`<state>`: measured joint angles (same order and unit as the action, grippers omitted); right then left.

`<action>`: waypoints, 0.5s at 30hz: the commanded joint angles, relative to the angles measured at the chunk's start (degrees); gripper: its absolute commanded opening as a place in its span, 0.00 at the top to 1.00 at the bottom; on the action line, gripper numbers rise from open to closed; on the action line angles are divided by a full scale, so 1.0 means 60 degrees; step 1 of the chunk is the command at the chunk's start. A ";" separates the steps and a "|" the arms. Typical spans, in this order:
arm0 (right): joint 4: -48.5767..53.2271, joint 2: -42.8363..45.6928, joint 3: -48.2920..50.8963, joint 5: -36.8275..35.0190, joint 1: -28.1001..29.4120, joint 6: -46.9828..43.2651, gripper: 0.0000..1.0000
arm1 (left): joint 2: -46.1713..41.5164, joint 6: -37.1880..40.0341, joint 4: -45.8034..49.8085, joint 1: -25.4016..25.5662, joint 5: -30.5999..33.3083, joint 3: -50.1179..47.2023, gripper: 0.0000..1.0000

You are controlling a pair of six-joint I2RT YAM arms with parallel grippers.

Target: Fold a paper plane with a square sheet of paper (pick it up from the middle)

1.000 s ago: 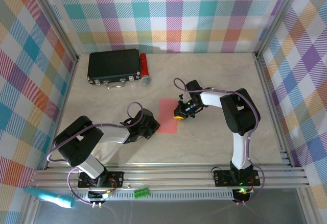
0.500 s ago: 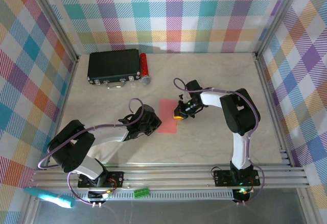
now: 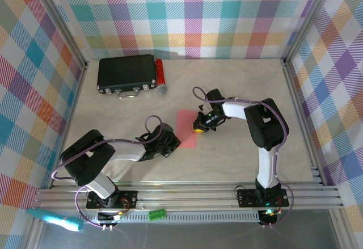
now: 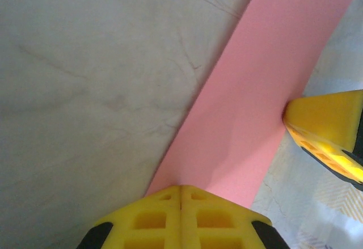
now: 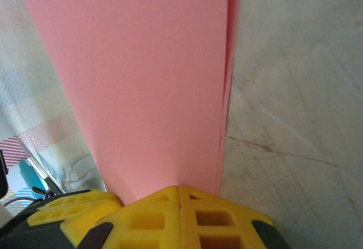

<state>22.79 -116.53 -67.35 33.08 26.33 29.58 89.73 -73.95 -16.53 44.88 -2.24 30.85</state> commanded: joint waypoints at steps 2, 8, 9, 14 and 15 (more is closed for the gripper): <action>0.1135 -0.1661 0.0710 -0.3719 0.0000 -0.0045 0.97 | -0.0787 0.0021 0.1848 -0.0359 0.0516 -0.0642 1.00; 0.0977 -0.1144 0.0424 -0.2950 0.0062 -0.0547 0.97 | -0.2033 0.0991 0.2905 -0.0931 0.0389 -0.0188 1.00; 0.0956 -0.0990 0.0349 -0.2752 0.0104 -0.0687 0.96 | -0.2135 0.1227 0.2991 -0.1010 0.0302 -0.0020 0.99; 0.1053 -0.0377 -0.0305 -0.1538 0.0325 -0.1377 0.95 | -0.1983 0.2204 0.2864 -0.1310 -0.0510 0.0786 0.93; 0.1077 -0.0253 -0.0487 -0.1254 0.0344 -0.1468 0.94 | -0.1794 0.2383 0.2741 -0.1377 -0.0810 0.0954 0.92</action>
<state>25.30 -115.77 -70.35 31.73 27.29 24.47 77.67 -64.97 -0.60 37.60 -2.79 33.63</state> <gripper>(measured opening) 0.065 0.073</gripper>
